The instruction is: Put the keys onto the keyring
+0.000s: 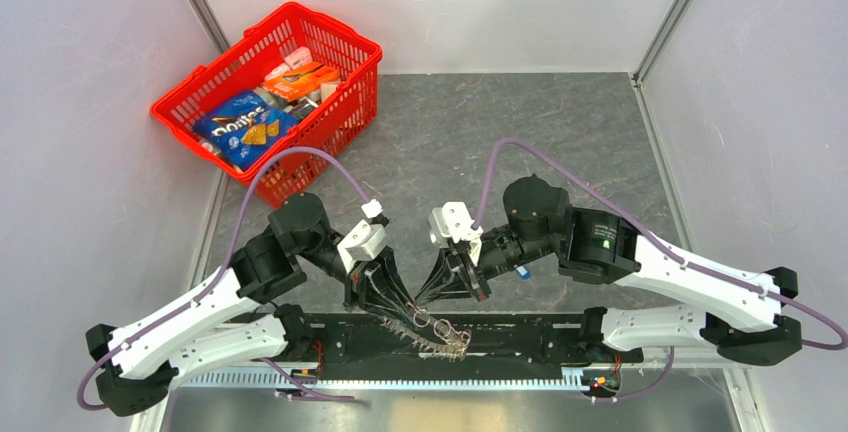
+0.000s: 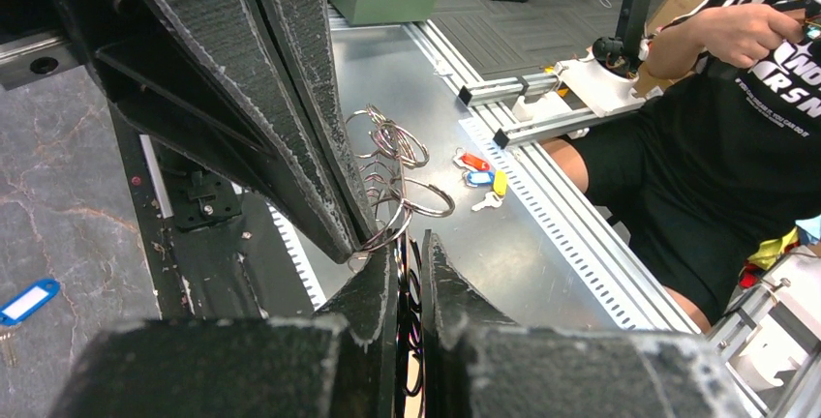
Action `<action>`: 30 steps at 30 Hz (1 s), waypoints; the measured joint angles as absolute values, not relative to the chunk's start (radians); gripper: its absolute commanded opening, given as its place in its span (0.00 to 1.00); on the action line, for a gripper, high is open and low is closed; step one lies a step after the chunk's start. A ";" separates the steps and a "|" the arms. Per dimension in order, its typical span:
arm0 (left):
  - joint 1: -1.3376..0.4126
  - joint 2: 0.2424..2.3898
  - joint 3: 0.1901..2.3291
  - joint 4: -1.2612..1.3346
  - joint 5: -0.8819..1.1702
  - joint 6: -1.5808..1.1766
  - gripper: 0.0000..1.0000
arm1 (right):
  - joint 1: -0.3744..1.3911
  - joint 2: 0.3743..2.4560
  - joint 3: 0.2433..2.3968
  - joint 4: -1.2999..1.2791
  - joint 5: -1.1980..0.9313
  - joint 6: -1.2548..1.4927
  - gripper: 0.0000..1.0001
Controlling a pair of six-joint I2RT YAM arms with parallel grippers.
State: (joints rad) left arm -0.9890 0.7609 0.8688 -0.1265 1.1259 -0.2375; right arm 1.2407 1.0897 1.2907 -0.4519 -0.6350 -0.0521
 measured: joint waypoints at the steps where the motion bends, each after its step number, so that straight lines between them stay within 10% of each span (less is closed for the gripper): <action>1: -0.989 0.760 0.869 -0.128 1.122 -0.237 0.02 | 1.241 1.079 1.282 -0.443 -0.625 -0.045 0.00; 18: -0.989 0.732 0.873 -0.133 1.102 -0.220 0.02 | 1.245 0.955 1.175 -0.371 -0.524 0.069 0.00; 30: -0.989 0.733 0.873 -0.133 1.103 -0.218 0.02 | 1.245 0.958 1.168 -0.342 -0.454 0.113 0.34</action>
